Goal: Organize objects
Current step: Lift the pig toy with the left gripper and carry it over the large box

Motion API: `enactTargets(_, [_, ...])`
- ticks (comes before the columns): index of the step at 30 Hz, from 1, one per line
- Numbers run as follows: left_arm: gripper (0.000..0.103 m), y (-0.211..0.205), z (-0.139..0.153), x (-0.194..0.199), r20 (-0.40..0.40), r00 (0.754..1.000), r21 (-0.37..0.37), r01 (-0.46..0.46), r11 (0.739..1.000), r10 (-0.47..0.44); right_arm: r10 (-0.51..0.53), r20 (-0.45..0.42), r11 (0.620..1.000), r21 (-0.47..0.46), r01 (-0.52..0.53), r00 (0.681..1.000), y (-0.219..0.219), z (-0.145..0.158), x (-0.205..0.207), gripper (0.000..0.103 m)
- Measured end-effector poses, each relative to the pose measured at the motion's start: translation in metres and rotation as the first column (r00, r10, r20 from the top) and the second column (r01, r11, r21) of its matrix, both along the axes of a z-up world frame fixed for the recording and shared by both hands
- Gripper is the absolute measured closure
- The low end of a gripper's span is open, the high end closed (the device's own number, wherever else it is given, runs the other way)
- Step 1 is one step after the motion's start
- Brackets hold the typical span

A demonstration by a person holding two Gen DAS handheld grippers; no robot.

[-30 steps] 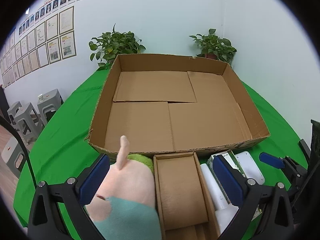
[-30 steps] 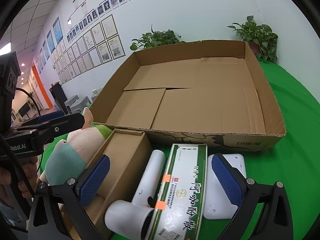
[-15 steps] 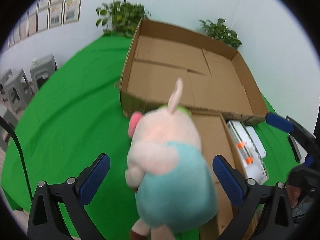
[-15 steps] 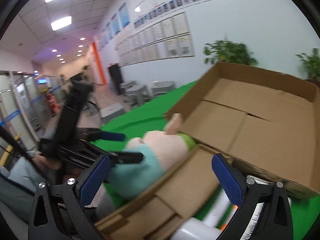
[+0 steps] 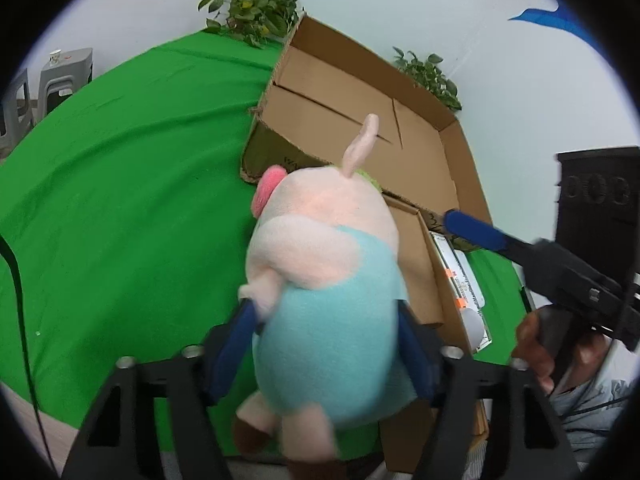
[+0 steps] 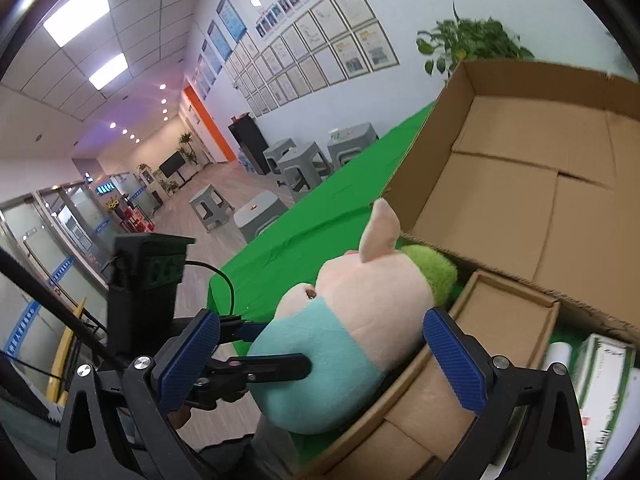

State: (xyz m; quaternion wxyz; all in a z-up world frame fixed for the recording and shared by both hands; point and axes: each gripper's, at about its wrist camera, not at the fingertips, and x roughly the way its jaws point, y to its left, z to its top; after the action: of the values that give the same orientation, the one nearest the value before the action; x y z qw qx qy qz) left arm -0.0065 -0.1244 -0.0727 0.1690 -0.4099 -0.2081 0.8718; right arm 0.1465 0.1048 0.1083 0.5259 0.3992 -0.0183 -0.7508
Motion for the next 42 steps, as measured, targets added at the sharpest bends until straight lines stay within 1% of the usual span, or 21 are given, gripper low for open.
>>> enactTargets(1, [0.056,-0.004,0.005,0.005,-0.014,1.0,-0.001,-0.011,1.0,0.011,0.004,0.017,1.0,0.005,-0.004,1.0,-0.006,-0.003,-0.001,0.0])
enactTargets(2, [0.056,-0.005,0.011,0.01,-0.031,0.999,-0.05,-0.03,0.998,0.028,0.011,0.034,1.0,0.009,-0.012,0.999,-0.013,-0.003,-0.002,0.0])
enactTargets(4, [0.055,-0.005,0.013,0.014,-0.03,0.999,-0.111,-0.037,0.993,0.033,0.029,0.066,0.999,0.016,-0.03,0.997,-0.03,-0.008,-0.002,0.0])
enactTargets(5, [0.054,-0.006,0.01,0.015,-0.019,0.999,-0.112,-0.035,0.993,0.033,0.04,0.079,0.999,0.023,-0.042,0.996,-0.038,-0.01,-0.002,0.0])
enactTargets(7, [0.05,-0.01,0.008,0.018,-0.011,0.999,-0.081,-0.04,0.996,0.039,0.034,0.091,0.997,0.064,-0.04,0.995,-0.054,-0.02,-0.004,0.0])
enactTargets(11, [0.042,-0.016,0.004,0.021,0.005,0.998,-0.036,-0.064,0.997,0.064,-0.011,0.169,0.995,0.097,-0.005,0.986,-0.058,-0.038,-0.014,0.0])
enactTargets(13, [0.038,-0.018,-0.001,0.023,0.017,0.998,-0.032,-0.06,0.998,0.06,-0.031,0.208,0.993,0.121,0.006,0.978,-0.058,-0.048,-0.019,0.0])
enactTargets(15, [0.038,-0.022,-0.002,0.027,0.022,0.998,-0.029,-0.051,0.998,0.051,-0.042,0.241,0.992,0.128,0.011,0.97,-0.065,-0.067,-0.017,0.0])
enactTargets(16, [0.038,-0.022,-0.002,0.027,0.023,0.999,-0.032,-0.048,0.998,0.048,-0.049,0.25,0.991,0.131,0.016,0.967,-0.066,-0.07,-0.017,0.0])
enactTargets(19, [0.038,-0.018,-0.002,0.026,0.026,0.999,-0.041,-0.026,0.999,0.027,-0.071,0.239,0.988,0.152,0.035,0.969,-0.073,-0.081,-0.017,0.0])
enactTargets(21, [0.041,-0.015,-0.001,0.028,0.022,1.0,-0.055,-0.008,0.998,0.01,-0.09,0.223,0.983,0.178,0.051,0.971,-0.078,-0.082,-0.009,0.0])
enactTargets(23, [0.046,-0.008,0.001,0.03,0.006,1.0,-0.09,0.005,0.996,-0.005,-0.095,0.17,0.974,0.218,0.057,0.981,-0.086,-0.084,0.0,0.0])
enactTargets(25, [0.048,-0.002,0.004,0.031,-0.004,1.0,-0.118,0.012,0.993,-0.013,-0.093,0.135,0.968,0.243,0.058,0.987,-0.093,-0.089,0.009,0.0])
enactTargets(30, [0.052,0.007,0.01,0.033,-0.014,1.0,-0.158,0.0,0.987,-0.003,-0.093,0.118,0.974,0.217,0.066,0.989,-0.089,-0.092,0.018,0.018])
enactTargets(32, [0.052,0.013,0.018,0.031,-0.027,1.0,-0.183,-0.001,0.983,-0.004,-0.114,0.095,0.975,0.201,0.093,0.989,-0.086,-0.087,0.02,0.021])
enactTargets(34, [0.052,0.017,0.026,0.029,-0.051,0.999,-0.192,-0.002,0.981,-0.007,-0.123,0.069,0.98,0.168,0.11,0.99,-0.078,-0.071,0.016,0.022])
enactTargets(36, [0.052,0.025,0.042,0.023,-0.106,0.994,-0.21,-0.004,0.978,-0.019,-0.145,0.029,0.983,0.12,0.14,0.989,-0.068,-0.048,0.013,0.023])
enactTargets(37, [0.052,0.03,0.054,0.021,-0.148,0.989,-0.224,-0.005,0.975,-0.028,-0.158,0.007,0.983,0.093,0.156,0.987,-0.062,-0.033,0.01,0.023])
enactTargets(40, [0.052,0.043,0.089,0.012,-0.277,0.959,-0.252,-0.017,0.967,-0.056,-0.198,-0.097,0.98,0.007,0.2,0.975,-0.045,0.01,0.003,0.024])
enactTargets(41, [0.052,0.048,0.103,0.005,-0.334,0.94,-0.259,-0.023,0.966,-0.067,-0.21,-0.136,0.978,-0.019,0.21,0.968,-0.038,0.027,-0.001,0.024])
enactTargets(42, [0.052,0.052,0.112,-0.001,-0.368,0.927,-0.264,-0.025,0.964,-0.076,-0.224,-0.174,0.975,-0.043,0.22,0.959,-0.027,0.045,-0.006,0.024])
